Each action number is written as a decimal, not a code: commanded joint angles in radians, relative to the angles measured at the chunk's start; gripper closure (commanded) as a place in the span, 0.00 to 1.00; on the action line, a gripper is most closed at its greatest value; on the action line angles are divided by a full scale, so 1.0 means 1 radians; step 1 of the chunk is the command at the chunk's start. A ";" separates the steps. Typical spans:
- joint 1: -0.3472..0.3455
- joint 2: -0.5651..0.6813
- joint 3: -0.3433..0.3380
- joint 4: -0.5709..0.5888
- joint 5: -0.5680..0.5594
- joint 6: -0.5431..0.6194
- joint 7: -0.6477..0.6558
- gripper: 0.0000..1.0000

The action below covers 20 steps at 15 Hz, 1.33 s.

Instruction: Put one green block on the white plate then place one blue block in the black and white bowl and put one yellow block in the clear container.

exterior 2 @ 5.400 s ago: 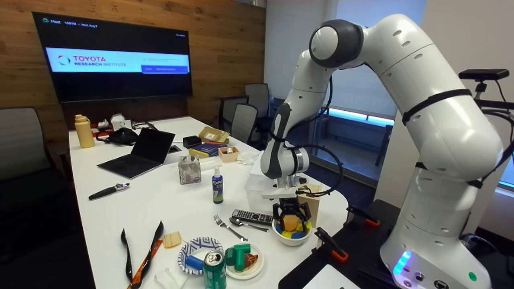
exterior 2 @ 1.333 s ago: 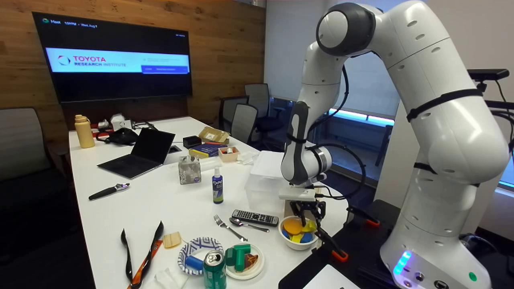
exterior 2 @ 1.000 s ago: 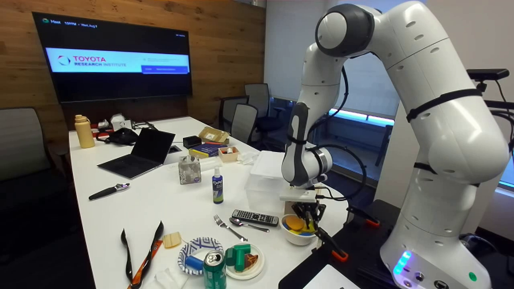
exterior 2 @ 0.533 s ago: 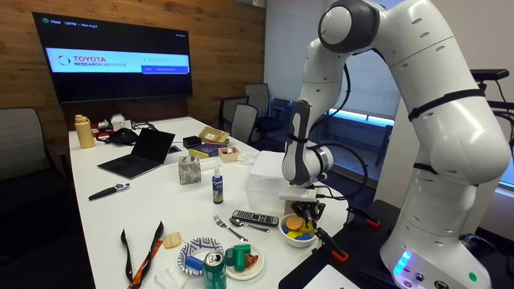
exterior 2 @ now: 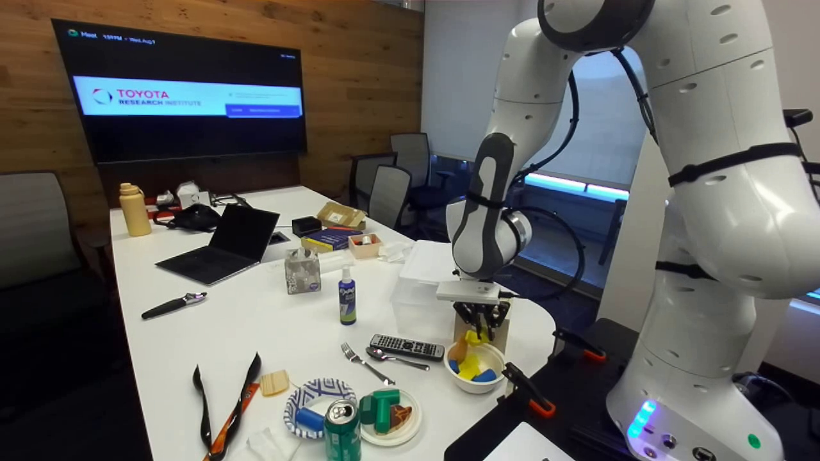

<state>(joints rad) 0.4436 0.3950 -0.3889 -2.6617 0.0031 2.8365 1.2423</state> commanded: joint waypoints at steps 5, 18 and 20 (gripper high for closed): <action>0.074 -0.059 -0.185 0.155 -0.411 -0.029 0.224 0.93; -0.306 0.194 0.156 0.514 -0.191 0.019 -0.165 0.40; -0.303 0.200 0.150 0.510 -0.153 0.038 -0.203 0.25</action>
<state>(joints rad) 0.1535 0.5842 -0.2480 -2.1631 -0.2031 2.8498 1.1037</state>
